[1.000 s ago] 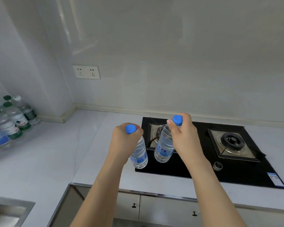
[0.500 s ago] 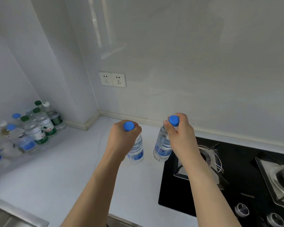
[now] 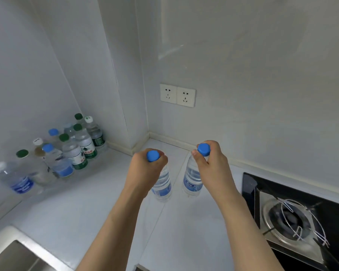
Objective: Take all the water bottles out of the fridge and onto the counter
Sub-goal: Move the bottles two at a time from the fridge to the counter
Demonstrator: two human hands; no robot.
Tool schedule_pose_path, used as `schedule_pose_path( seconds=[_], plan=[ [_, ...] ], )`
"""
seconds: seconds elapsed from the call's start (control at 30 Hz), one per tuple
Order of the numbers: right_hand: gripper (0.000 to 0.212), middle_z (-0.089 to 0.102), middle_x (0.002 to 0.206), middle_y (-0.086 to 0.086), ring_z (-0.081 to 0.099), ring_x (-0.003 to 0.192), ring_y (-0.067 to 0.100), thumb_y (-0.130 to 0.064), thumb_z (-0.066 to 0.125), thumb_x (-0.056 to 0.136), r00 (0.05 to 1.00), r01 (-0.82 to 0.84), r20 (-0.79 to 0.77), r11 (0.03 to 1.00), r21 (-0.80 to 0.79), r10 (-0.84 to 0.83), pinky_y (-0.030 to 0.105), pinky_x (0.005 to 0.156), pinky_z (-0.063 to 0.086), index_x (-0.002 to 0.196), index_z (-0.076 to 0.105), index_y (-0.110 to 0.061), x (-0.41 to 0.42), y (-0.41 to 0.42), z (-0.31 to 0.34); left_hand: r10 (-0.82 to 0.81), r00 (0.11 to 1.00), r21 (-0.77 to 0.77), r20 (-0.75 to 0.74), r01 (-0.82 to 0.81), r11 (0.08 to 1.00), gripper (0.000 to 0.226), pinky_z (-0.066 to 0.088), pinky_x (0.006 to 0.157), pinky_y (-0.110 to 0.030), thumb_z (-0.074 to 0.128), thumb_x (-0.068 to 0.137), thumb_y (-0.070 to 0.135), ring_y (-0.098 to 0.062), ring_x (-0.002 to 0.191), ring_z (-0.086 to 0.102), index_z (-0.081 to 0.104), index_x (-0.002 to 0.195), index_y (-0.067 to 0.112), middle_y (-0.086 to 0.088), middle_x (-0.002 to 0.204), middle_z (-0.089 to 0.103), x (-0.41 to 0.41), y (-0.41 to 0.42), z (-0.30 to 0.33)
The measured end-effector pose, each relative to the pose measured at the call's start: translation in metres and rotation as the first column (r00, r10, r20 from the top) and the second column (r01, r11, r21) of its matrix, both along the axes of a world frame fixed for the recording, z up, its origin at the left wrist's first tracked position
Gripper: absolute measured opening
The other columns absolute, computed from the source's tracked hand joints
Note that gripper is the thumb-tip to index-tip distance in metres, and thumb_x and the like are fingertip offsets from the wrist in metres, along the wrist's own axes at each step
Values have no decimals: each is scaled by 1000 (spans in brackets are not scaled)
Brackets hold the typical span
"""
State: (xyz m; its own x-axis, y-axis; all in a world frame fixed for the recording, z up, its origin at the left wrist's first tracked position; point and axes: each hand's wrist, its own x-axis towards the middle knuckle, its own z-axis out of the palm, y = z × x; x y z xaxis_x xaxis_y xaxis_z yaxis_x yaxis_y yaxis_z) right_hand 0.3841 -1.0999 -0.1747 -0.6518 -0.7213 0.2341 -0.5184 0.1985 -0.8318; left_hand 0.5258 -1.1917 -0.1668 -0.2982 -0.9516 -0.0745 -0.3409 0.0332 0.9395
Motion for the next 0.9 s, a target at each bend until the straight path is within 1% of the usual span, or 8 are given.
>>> schedule_pose_path(
  seconds=[0.1,0.23,0.33,0.43,0.57,0.7,0.8,0.9],
  plan=[
    [23,55,89,-2,51,75,10,-35,54,95,999,-34,21,999,19,34,17,63,40,110,46,-19,24,-38,-3,25,1000,-7,0,-25,1000,18,37,58,-26,64,81,15,-14,66,42,64,87,-2,-3,72,50,27,-35,-3],
    [23,55,91,-4,52,78,11,-37,54,95,996,-83,36,996,44,81,21,67,42,109,46,-21,65,-95,-10,70,998,15,-5,-69,997,8,41,58,-25,65,82,16,-14,65,47,69,84,9,-3,73,58,71,-86,-12],
    [23,55,90,-5,52,78,10,-37,55,94,990,-132,53,989,62,129,20,68,42,108,47,-21,96,-136,-18,122,993,30,1,-122,992,9,41,59,-26,65,81,17,-15,67,48,69,85,9,-10,77,62,109,-119,-22],
    [22,55,88,-6,52,77,9,-37,57,93,982,-186,52,980,78,182,18,66,41,106,48,-21,125,-171,-29,181,984,57,-6,-180,982,6,39,59,-27,63,81,16,-17,65,45,66,77,11,-6,69,56,143,-146,-33],
    [21,56,88,-6,51,75,6,-34,59,92,969,-244,64,966,84,239,15,64,39,105,49,-21,158,-209,-44,266,964,69,13,-266,961,5,44,65,-30,65,82,17,-18,69,51,69,81,19,-13,86,67,183,-171,-45],
    [21,59,94,-8,54,81,7,-32,63,90,942,-327,114,941,92,316,18,71,42,103,52,-21,197,-246,-63,365,930,58,40,-366,929,4,52,69,-38,66,82,19,-21,74,57,70,82,19,-7,82,68,228,-189,-66],
    [19,63,101,-12,56,91,0,-28,68,87,908,-394,180,917,65,378,9,75,41,99,54,-25,226,-267,-77,440,895,52,70,-444,894,4,51,68,-37,66,82,24,-22,76,59,69,82,22,0,79,66,259,-198,-86],
    [20,63,101,-17,56,92,-6,-25,71,84,875,-447,227,894,41,427,4,74,40,96,56,-29,257,-288,-88,484,868,24,114,-489,872,11,48,65,-37,65,82,27,-24,74,56,67,75,18,-5,81,63,286,-209,-106]
  ],
)
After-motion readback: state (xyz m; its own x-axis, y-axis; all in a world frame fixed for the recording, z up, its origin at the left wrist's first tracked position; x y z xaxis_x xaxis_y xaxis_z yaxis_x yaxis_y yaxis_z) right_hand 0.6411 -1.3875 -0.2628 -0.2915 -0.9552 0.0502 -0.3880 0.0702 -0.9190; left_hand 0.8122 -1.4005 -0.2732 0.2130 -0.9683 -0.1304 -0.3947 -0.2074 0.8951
